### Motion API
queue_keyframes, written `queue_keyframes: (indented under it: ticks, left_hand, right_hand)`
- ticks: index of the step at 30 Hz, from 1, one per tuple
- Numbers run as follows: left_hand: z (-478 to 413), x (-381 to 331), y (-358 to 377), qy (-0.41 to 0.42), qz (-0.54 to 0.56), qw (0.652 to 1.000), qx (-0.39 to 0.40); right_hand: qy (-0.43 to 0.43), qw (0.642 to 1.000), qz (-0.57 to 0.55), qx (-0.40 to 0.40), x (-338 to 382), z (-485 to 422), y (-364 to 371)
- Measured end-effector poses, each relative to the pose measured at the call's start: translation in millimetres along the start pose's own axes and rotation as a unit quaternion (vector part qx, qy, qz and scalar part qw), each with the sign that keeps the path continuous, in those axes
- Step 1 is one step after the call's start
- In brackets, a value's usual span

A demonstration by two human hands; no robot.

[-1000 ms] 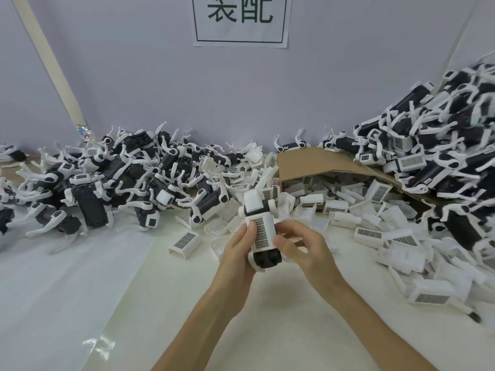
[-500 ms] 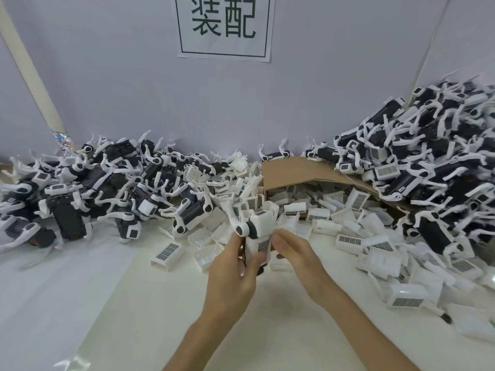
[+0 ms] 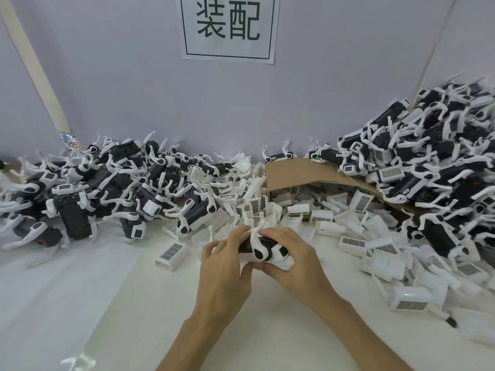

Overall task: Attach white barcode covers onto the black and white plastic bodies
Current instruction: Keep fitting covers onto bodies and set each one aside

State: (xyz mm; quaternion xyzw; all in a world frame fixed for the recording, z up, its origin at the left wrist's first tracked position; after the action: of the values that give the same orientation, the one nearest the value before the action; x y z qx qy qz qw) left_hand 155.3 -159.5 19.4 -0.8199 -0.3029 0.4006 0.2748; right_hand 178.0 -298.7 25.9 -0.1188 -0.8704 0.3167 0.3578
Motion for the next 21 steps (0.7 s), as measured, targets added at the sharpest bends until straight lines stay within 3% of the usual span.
queue_keyframes:
  ticks: [6,10,17,21]
  left_hand:
    - [1,-11,-5,0.035,-0.055,0.997,-0.028]
    - [2,-12,-8,0.030,-0.059,0.997,-0.039]
    - [2,7,-2,-0.029,0.111,0.993,0.010]
    - [5,-8,-11,0.002,0.130,0.991,-0.038]
  right_hand:
    - [0.023,1.000,0.002,-0.014,-3,2,-7]
    - [0.060,0.996,-0.063,-0.001,-11,1,-5]
    - [0.150,0.946,-0.284,0.036,-26,-1,-10]
    - [0.191,0.920,-0.340,0.046,-40,5,-14]
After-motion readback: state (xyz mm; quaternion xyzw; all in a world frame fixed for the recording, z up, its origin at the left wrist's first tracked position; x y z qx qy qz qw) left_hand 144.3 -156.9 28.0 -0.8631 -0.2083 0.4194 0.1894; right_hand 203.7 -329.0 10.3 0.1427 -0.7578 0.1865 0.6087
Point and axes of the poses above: each hand's wrist, its own z-axis away from the middle knuckle, its own y-axis out of the palm, x = y × z, the point moved 9 cm from there along -z, towards the middle knuckle, and after that the axes turned 13 degrees about x, right-handed, at the moved point
